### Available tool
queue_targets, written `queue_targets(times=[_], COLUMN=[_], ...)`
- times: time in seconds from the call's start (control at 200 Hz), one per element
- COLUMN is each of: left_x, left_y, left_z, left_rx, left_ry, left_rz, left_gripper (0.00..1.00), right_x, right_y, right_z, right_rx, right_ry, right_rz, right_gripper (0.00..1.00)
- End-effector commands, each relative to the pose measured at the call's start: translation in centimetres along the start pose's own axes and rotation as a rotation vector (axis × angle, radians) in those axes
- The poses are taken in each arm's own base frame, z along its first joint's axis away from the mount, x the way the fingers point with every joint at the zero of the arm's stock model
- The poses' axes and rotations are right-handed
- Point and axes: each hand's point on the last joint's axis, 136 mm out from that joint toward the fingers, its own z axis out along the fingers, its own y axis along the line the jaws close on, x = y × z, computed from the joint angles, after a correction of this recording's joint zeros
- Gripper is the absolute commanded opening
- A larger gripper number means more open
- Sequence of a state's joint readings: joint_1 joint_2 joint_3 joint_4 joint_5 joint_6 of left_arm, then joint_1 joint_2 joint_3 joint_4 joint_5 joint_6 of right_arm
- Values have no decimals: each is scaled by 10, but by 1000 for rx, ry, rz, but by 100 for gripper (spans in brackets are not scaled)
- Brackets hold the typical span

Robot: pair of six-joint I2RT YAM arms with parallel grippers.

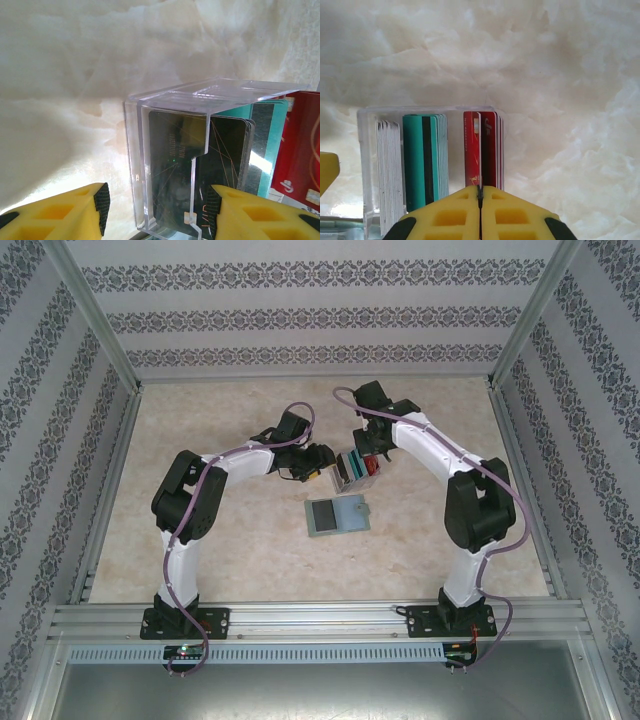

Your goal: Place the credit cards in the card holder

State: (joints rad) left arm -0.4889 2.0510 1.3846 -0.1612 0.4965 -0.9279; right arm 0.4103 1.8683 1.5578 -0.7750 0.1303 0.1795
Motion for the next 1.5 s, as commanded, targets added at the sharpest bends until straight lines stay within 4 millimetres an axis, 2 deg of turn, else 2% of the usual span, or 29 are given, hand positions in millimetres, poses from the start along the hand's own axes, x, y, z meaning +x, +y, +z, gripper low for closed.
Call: queue_targets(times=[0.0,0.125,0.225,0.315,0.455,0.644,0.749,0.854,0.924,1.024,1.219,1.404,1.459,1.494], left_x=[-1,-1,0,4,24,57,69,79,80,79,77,79,78,78], left_y=[1,-3,-14,-25,-42,-73,-94,-106,-113,-119,-115,-110,-105,-99], left_z=[-5,-14,-32,-52,-72,-95,-109,-115,-120,-126,-131,-132,-131,-129], left_rx=[2,11,43,110,273,466,564,603,632,650,622,610,586,559], left_ry=[1,-17,-54,-97,-93,-56,-44,-22,-22,-34,-65,-78,-82,-88], left_rz=[-10,2,21,29,10,36,68,105,121,129,136,140,131,125], left_gripper=[56,56,56,58,61,65,65,64,60,47,31,1,0,0], right_x=[2,0,-3,0,15,35,41,42,42,43,50,55,59,62], right_y=[3,12,21,33,57,74,76,80,83,86,82,81,79,76], right_z=[-8,-19,-50,-78,-102,-124,-130,-135,-138,-137,-126,-119,-114,-108], right_rx=[-18,-80,-184,-347,-620,-826,-858,-908,-933,-954,-941,-940,-918,-888], right_ry=[4,-25,-93,-159,-202,-216,-217,-215,-209,-187,-155,-117,-107,-95], right_rz=[2,25,94,184,333,448,468,470,469,462,473,464,464,468], right_gripper=[4,0,0,0,0,0,0,0,0,0,0,0,5,15])
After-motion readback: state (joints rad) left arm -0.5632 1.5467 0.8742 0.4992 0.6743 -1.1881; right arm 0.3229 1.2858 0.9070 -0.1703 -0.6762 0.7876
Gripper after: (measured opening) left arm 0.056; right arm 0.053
